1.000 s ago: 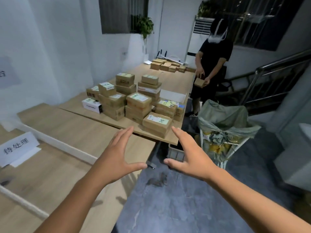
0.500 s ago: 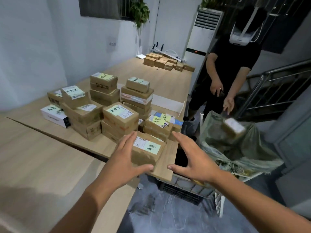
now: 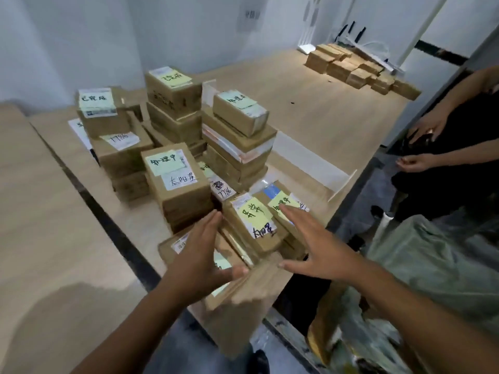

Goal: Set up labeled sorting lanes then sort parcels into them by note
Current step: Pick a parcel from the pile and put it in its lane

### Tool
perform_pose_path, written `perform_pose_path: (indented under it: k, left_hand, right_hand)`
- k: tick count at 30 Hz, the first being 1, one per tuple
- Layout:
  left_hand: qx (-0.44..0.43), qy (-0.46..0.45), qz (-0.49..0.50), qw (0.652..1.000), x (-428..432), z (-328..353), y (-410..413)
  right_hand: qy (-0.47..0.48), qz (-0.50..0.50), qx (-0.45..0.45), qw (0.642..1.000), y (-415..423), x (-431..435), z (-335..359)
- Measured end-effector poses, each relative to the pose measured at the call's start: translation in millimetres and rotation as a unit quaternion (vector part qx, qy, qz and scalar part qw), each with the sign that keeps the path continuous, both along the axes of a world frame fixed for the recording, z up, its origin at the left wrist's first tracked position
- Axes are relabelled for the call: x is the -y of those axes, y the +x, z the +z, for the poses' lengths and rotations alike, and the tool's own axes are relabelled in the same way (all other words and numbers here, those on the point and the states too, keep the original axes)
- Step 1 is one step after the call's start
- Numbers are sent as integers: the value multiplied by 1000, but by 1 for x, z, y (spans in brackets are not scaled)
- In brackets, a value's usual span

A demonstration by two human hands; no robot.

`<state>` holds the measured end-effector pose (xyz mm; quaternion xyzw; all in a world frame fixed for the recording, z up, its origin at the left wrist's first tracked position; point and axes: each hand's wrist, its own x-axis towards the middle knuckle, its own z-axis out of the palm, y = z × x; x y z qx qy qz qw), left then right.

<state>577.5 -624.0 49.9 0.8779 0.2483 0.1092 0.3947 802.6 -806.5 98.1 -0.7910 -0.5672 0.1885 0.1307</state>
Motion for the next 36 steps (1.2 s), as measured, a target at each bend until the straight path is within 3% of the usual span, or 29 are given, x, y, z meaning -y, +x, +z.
perform_pose_path:
  k: [6, 15, 20, 28, 36]
  left_hand:
    - [-60, -45, 75, 994, 31, -31, 53]
    - [-21, -93, 102, 990, 45, -69, 95]
    - [55, -114, 155, 980, 54, -78, 108]
    - [128, -121, 175, 969, 79, -15, 75]
    - [174, 15, 319, 932, 95, 74, -44]
  right_hand:
    - [-69, 105, -13, 992, 83, -22, -38]
    - [-87, 155, -10, 984, 89, -62, -102]
    - [-39, 141, -66, 987, 95, -59, -114]
    - [105, 218, -133, 961, 80, -51, -24]
    - [172, 374, -129, 902, -35, -105, 43]
